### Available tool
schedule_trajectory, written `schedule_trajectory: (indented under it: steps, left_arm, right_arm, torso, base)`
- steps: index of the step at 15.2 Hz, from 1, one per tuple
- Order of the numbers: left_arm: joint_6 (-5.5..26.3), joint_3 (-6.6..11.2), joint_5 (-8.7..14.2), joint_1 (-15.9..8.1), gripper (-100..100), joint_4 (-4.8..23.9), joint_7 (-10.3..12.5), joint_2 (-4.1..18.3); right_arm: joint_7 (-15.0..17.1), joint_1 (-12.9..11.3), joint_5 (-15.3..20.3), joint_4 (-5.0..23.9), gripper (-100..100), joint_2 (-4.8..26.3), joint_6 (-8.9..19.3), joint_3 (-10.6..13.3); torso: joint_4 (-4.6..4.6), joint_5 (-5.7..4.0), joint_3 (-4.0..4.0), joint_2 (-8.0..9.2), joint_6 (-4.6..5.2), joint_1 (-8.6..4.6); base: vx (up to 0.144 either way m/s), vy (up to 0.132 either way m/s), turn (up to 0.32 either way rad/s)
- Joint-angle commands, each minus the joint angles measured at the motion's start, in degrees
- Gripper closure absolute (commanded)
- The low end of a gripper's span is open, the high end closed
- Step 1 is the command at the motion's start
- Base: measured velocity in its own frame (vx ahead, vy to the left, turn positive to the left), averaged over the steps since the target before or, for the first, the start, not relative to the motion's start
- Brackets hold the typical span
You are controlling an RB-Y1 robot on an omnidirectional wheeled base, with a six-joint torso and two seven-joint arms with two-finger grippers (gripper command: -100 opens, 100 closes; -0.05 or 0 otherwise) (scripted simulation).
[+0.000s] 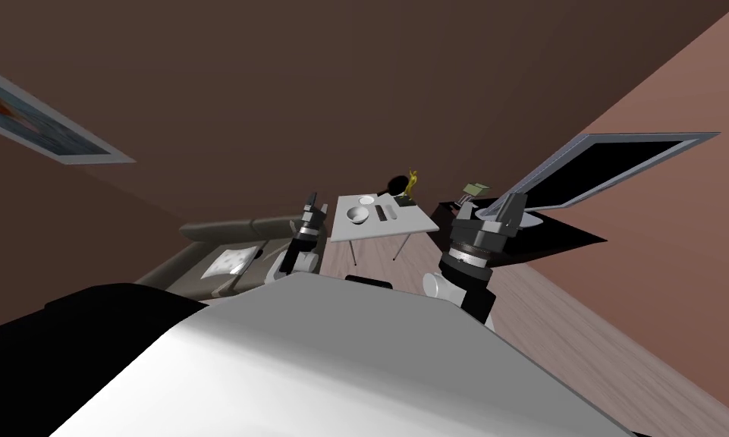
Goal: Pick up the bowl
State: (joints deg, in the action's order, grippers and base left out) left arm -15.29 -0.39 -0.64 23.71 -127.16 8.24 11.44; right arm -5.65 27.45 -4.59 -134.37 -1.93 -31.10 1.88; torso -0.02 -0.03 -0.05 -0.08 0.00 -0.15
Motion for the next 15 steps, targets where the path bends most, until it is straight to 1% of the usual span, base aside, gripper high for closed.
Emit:
schedule_trajectory:
  steps: [1,2,3,5,6,7,9,10,12,13,14,15]
  left_arm:
    - [2.9,0.56,0.5,-0.6,-100,0.2,0.5,0.7]
    - [3.3,0.56,0.5,-0.6,-100,0.2,0.5,0.7]
    - [4.8,1.06,1.1,-1.6,-100,0.6,1.0,1.3]
    - [7.1,1.06,1.1,-1.6,-100,0.6,1.0,1.3]
    - [7.1,1.06,1.1,-1.6,-100,0.6,1.0,1.3]
    - [9.1,1.59,1.6,-2.6,-100,1.0,1.5,1.8]
    - [10.9,1.59,1.6,-2.6,-100,1.0,1.5,1.8]
    - [12.3,2.13,2.2,-3.7,-100,1.4,2.0,2.3]
    - [14.6,2.13,2.2,-3.7,-100,1.4,2.0,2.3]
    - [14.9,2.13,2.2,-3.7,-100,1.4,2.0,2.3]
    - [16.6,2.69,2.8,-4.8,-100,1.8,2.5,2.7]
    - [17.7,2.69,2.8,-4.8,-100,1.8,2.5,2.7]
  right_arm:
    - [0.0,0.0,0.0,0.0,0,0.0,0.0,0.0]
    - [0.0,0.0,0.0,0.0,0,0.0,0.0,0.0]
    - [0.0,0.0,0.0,0.0,0,0.0,0.0,0.0]
    - [0.0,0.0,0.0,0.0,0,0.0,0.0,0.0]
    - [0.0,0.0,0.0,0.0,0,0.0,0.0,0.0]
    - [0.0,0.0,0.0,0.0,0,0.0,0.0,0.0]
    - [0.0,0.0,0.0,0.0,0,0.0,0.0,0.0]
    - [0.0,0.0,0.0,0.0,0,0.0,0.0,0.0]
    - [0.0,0.0,0.0,0.0,0,0.0,0.0,0.0]
    - [0.0,0.0,0.0,0.0,0,0.0,0.0,0.0]
    - [0.0,0.0,0.0,0.0,0,0.0,0.0,0.0]
    - [0.0,0.0,0.0,0.0,0,0.0,0.0,0.0]
  torso:
    - [0.0,0.0,0.0,0.0,0.0,0.0]
    - [0.0,0.0,0.0,0.0,0.0,-0.01]
    - [0.0,0.0,0.0,0.01,0.0,0.01]
    - [0.0,-0.01,0.0,-0.01,0.0,-0.02]
    - [0.0,0.0,0.0,0.0,0.0,0.0]
    - [0.0,0.01,0.01,0.02,0.0,0.04]
    - [0.0,0.0,-0.01,-0.01,0.0,0.01]
    - [0.0,0.0,0.0,0.0,0.0,0.01]
    - [0.0,0.0,0.0,0.0,0.0,-0.02]
    - [0.0,0.0,0.0,0.0,0.0,-0.01]
    - [0.0,0.0,0.01,0.01,0.0,0.03]
    - [0.0,0.0,0.0,0.0,0.0,0.02]
  base:
    - [0.016,-0.04,0.015]
    - [0.01,-0.032,0.006]
    - [0.015,-0.04,0.013]
    - [0.018,-0.037,0.012]
    - [0.008,-0.018,0.001]
    - [0.015,-0.03,0.013]
    - [0.017,-0.035,0.012]
    - [0.014,-0.039,0.015]
    - [0.014,-0.04,0.012]
    - [0.01,-0.022,0.002]
    - [0.018,-0.031,0.012]
    - [0.024,-0.041,0.017]
